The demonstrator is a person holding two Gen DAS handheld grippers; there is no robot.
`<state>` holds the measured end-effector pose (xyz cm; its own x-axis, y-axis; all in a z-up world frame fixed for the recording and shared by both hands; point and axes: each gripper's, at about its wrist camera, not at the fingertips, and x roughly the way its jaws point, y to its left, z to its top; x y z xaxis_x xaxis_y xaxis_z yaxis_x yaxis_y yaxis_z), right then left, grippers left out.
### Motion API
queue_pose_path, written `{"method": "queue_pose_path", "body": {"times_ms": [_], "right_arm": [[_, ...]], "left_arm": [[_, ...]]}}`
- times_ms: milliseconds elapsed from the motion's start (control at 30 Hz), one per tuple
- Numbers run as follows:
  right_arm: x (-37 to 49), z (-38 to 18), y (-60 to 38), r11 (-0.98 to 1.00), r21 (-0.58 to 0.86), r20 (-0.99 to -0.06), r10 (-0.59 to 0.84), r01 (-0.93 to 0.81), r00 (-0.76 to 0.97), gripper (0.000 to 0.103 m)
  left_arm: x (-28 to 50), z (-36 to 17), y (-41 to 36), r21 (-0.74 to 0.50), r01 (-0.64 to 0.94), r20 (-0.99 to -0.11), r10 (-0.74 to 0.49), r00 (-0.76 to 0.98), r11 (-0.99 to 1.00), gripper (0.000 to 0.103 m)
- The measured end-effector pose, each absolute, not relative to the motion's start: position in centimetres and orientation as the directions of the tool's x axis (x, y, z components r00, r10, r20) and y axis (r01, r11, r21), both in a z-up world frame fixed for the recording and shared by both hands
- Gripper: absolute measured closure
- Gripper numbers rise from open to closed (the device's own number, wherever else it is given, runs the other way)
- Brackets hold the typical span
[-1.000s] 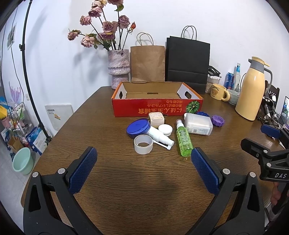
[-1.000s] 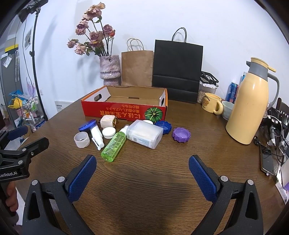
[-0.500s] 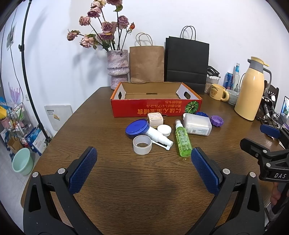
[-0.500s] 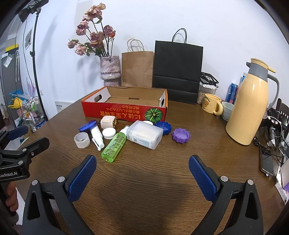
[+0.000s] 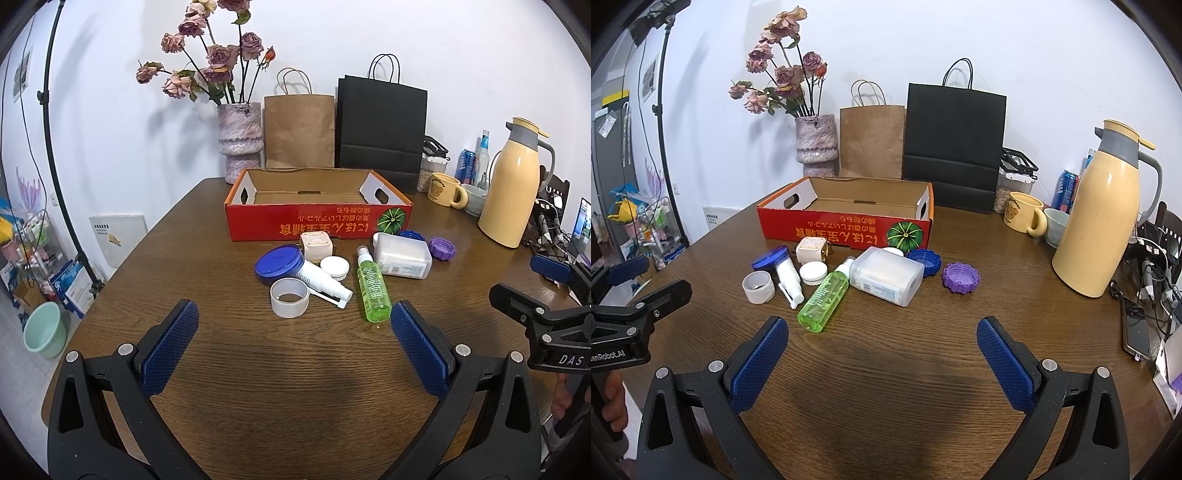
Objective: Organize rigid objects
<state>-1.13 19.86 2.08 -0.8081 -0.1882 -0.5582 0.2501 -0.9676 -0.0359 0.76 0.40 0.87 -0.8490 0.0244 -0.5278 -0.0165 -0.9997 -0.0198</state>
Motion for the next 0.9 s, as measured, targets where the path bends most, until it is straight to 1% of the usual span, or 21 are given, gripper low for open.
{"method": "queue_pose_path", "body": {"times_ms": [600, 900], "right_arm": [[-3.8, 1.3, 20.0, -0.967, -0.033, -0.588, -0.186, 0.254, -0.787, 0.0], [-5.2, 0.3, 19.6, -0.965, -0.038, -0.613, -0.182, 0.259, -0.769, 0.0]], "left_arm": [[-1.5, -0.3, 0.1, -0.03, 0.001, -0.566, 0.016, -0.824, -1.0, 0.0], [-3.5, -1.3, -0.4, -0.038, 0.021, -0.607, 0.007, -0.795, -0.999, 0.0]]}}
